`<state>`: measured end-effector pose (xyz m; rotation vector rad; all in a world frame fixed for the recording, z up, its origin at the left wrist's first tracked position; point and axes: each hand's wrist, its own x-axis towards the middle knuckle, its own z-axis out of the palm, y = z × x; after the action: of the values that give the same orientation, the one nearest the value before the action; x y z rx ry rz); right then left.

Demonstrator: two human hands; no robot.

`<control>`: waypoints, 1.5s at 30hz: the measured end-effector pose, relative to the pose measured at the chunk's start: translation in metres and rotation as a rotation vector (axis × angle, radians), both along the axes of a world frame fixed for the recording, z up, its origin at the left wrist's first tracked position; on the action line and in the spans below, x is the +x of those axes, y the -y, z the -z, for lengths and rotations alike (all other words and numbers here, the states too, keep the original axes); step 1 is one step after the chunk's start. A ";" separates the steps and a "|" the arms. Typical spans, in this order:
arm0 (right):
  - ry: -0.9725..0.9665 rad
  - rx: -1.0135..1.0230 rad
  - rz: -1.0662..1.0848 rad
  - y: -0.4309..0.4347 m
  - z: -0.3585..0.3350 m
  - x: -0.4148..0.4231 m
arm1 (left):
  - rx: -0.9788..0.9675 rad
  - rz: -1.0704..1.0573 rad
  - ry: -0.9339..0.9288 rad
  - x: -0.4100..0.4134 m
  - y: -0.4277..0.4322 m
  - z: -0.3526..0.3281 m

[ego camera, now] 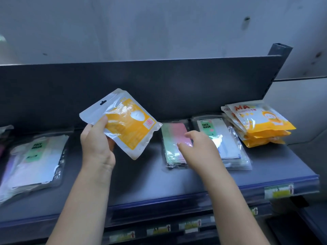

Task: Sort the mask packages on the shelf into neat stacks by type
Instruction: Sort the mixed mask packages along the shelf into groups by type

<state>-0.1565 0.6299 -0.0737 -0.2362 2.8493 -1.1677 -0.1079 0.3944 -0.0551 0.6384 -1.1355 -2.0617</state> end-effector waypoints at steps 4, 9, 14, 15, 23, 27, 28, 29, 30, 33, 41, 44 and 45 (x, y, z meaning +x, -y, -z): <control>0.032 -0.208 -0.165 0.003 -0.004 0.010 | 0.027 0.102 -0.012 -0.012 -0.015 -0.003; -0.203 -0.044 -0.379 0.014 0.008 0.017 | 0.026 0.289 -0.083 -0.021 -0.050 -0.004; -0.468 -0.193 -0.070 0.001 0.015 0.008 | -0.086 0.500 -0.102 -0.036 -0.085 -0.016; -0.511 -0.216 -0.017 -0.009 0.012 0.004 | -0.106 0.551 -0.101 -0.040 -0.092 -0.018; -0.200 -0.975 0.270 -0.110 -0.022 -0.040 | -0.545 0.570 0.210 -0.084 -0.175 -0.005; -0.142 -1.075 0.400 -0.160 -0.020 -0.075 | -0.525 0.598 0.248 -0.105 -0.222 -0.002; -0.140 -1.072 0.429 -0.173 -0.021 -0.083 | -0.546 0.612 0.251 -0.111 -0.233 -0.002; -0.131 -1.065 0.455 -0.186 -0.021 -0.091 | -0.566 0.632 0.249 -0.117 -0.244 -0.004; -0.125 -1.049 0.474 -0.197 -0.019 -0.100 | -0.579 0.653 0.239 -0.123 -0.256 -0.004; -0.120 -0.874 0.498 -0.227 -0.013 -0.127 | -0.608 0.654 0.213 -0.140 -0.286 0.000; -0.141 -0.255 0.426 -0.278 -0.009 -0.164 | -0.796 0.442 0.321 -0.170 -0.334 0.019; -0.112 -0.203 0.383 -0.285 -0.005 -0.170 | -0.849 0.380 0.334 -0.170 -0.342 0.023; -0.109 -0.185 0.362 -0.287 -0.005 -0.170 | -0.864 0.361 0.331 -0.170 -0.343 0.025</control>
<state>-0.3269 0.9164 -0.0686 0.2283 2.9607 -1.5274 -0.2780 0.7375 -0.0798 0.3459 -2.2683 -1.5041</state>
